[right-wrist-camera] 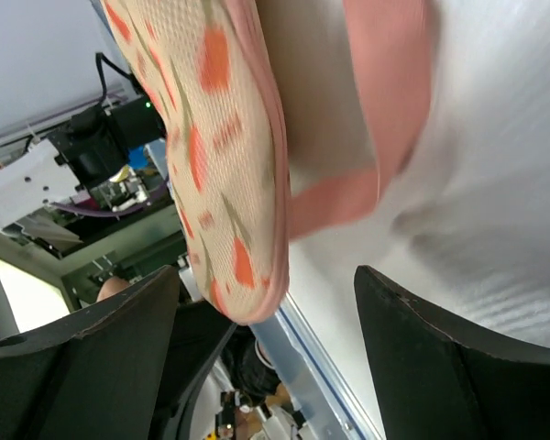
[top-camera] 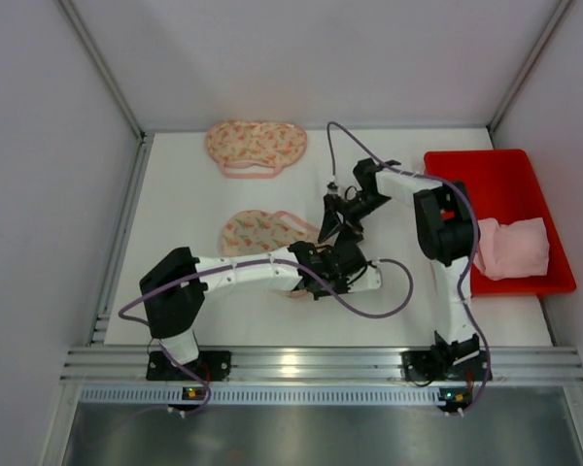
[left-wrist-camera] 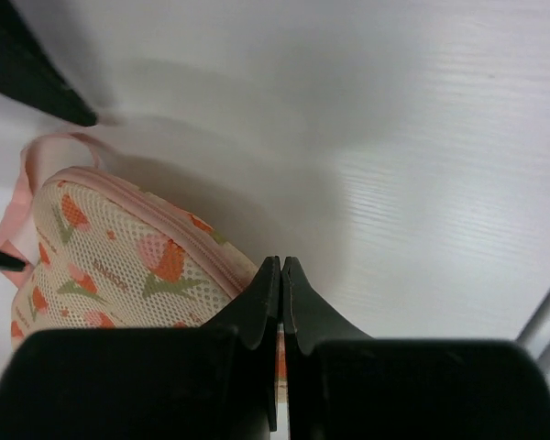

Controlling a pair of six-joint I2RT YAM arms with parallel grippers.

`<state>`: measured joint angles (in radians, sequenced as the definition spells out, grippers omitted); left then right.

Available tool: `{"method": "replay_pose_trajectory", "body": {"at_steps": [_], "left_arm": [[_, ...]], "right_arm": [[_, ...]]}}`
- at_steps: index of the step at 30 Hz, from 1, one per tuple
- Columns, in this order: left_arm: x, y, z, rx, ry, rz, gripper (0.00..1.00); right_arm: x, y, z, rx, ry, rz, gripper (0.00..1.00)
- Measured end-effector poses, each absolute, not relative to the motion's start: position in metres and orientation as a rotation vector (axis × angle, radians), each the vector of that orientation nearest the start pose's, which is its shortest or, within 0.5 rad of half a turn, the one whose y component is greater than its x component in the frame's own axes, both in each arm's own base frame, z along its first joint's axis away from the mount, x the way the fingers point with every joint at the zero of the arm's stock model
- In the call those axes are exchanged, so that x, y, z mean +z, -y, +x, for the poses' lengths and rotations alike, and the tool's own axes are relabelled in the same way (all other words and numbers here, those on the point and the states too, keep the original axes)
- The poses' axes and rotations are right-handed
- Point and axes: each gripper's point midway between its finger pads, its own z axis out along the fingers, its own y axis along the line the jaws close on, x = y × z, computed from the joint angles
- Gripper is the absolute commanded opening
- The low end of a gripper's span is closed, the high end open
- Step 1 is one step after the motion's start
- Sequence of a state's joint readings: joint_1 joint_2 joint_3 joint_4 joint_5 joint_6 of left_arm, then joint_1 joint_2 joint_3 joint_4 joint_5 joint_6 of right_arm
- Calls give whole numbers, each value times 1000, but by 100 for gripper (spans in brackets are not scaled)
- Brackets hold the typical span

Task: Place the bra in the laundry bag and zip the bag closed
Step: Zip the zipper on the laundry bag.

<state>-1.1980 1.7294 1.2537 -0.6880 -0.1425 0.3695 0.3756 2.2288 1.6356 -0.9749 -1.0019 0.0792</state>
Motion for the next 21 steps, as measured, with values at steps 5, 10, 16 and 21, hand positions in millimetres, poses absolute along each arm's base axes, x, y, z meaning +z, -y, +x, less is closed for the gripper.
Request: {"method": "replay_pose_trajectory", "body": {"at_steps": [5, 10, 16, 21], "left_arm": [[82, 334, 199, -27, -1983, 1757, 0], [87, 342, 204, -53, -1963, 1726, 0], [87, 346, 203, -74, -1955, 1726, 0], [87, 343, 197, -84, -1922, 1762, 0]], "right_arm": [[71, -267, 274, 1594, -2950, -428, 77], [69, -270, 258, 1685, -2969, -347, 63], [75, -286, 262, 1757, -2916, -340, 0], [83, -290, 271, 1743, -2901, -370, 0]]}}
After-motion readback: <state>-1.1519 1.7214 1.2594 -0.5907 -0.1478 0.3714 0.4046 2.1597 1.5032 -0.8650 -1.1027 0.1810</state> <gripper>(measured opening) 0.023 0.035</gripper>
